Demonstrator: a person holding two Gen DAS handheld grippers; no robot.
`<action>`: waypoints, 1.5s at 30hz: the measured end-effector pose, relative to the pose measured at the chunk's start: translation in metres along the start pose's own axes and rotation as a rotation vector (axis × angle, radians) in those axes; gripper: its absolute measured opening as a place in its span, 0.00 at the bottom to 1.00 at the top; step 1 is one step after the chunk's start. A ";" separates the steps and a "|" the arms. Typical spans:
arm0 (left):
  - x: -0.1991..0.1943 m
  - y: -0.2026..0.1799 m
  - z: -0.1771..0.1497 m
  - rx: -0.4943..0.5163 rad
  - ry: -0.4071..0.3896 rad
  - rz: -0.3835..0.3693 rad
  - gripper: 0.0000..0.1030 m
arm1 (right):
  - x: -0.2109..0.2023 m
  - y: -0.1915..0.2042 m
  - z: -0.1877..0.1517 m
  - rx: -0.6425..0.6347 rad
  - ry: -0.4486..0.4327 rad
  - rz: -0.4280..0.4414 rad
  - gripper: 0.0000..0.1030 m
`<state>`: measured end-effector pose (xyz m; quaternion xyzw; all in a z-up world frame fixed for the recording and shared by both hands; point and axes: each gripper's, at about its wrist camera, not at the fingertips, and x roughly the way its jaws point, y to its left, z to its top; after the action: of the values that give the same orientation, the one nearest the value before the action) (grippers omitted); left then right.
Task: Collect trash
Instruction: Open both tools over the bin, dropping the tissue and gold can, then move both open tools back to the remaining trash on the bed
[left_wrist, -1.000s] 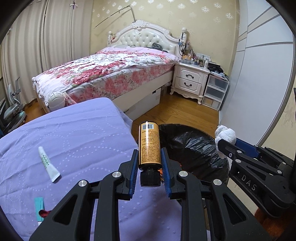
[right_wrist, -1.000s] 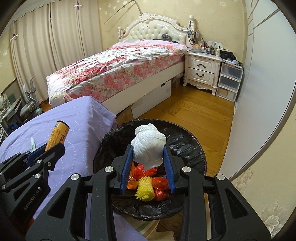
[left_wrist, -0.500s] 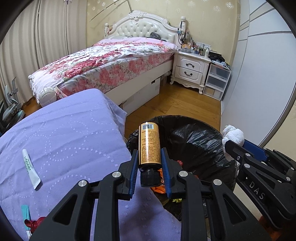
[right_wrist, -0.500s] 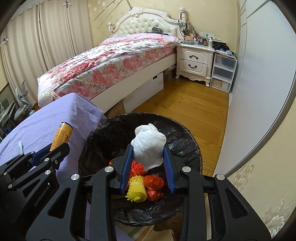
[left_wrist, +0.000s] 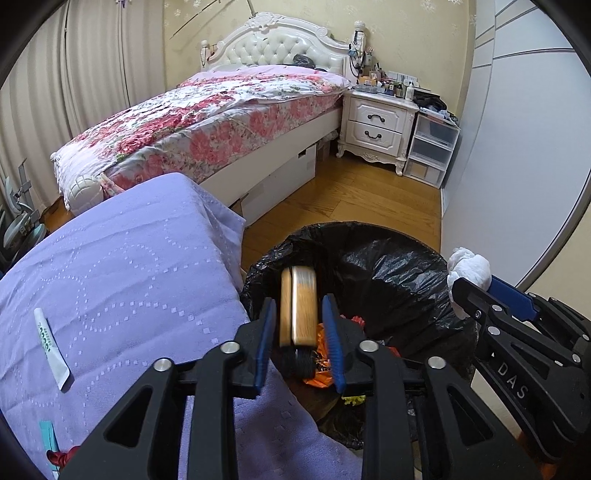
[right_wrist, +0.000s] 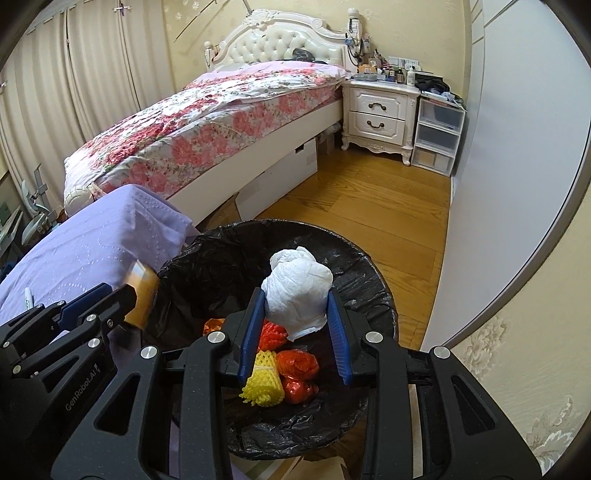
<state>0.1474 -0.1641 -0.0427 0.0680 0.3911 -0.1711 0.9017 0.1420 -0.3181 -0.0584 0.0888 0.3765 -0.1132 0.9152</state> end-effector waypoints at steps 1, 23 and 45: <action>-0.002 -0.001 -0.001 0.001 -0.006 0.003 0.42 | 0.000 0.000 0.000 -0.001 -0.001 -0.003 0.35; -0.032 0.017 0.000 -0.046 -0.062 0.050 0.73 | -0.018 -0.008 0.000 0.052 -0.047 -0.011 0.68; -0.106 0.098 -0.052 -0.180 -0.074 0.162 0.74 | -0.060 0.052 -0.035 -0.100 -0.041 0.092 0.78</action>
<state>0.0802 -0.0324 -0.0017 0.0119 0.3646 -0.0642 0.9289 0.0917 -0.2508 -0.0366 0.0577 0.3586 -0.0538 0.9302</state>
